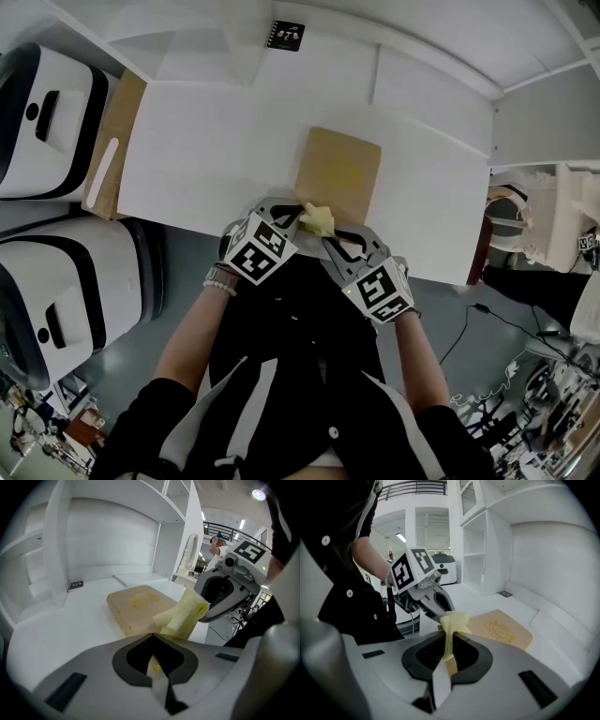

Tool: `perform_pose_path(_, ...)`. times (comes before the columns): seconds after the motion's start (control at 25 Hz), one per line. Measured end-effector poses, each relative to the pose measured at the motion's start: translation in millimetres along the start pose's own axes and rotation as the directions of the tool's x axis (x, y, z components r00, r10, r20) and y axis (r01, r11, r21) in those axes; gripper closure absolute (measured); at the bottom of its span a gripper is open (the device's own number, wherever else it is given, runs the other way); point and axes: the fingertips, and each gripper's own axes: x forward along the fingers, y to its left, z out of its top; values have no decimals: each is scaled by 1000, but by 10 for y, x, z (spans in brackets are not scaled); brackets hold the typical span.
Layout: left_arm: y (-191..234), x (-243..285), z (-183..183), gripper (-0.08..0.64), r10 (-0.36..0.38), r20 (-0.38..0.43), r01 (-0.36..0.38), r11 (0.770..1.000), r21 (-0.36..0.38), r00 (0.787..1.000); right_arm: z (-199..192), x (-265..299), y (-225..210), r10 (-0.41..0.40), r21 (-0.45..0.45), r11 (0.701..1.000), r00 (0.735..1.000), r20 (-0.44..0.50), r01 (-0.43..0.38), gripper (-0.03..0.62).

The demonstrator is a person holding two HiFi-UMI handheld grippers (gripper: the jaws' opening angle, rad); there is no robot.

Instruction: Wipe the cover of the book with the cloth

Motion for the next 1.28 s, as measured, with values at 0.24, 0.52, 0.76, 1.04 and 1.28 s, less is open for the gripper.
perform_pose_path(0.24,4,6,8,560,2,-4,-2,1000,6,1000,96,-150,-548,-145,-7,989,989,32,145,554)
perform_pose_path(0.52,3,4,7,559,7,-6,-7,1000,3,1000,76,-161,-1282,-299,-57,953,954,18,299,554)
perform_pose_path(0.76,-3,9,9,560,11,-11,-11,1000,-1,1000,10,-44,-1766,-361,-104,928,932,-26,357,554)
perform_pose_path(1.04,0,0,10,560,11,-9,-11,1000,-2,1000,-179,157,-1725,-310,-112,948,946,-97,299,554)
perform_pose_path(1.28,-4,0,7,559,6,-7,-6,1000,-3,1000,-234,184,-1462,-268,-81,962,960,-79,262,554)
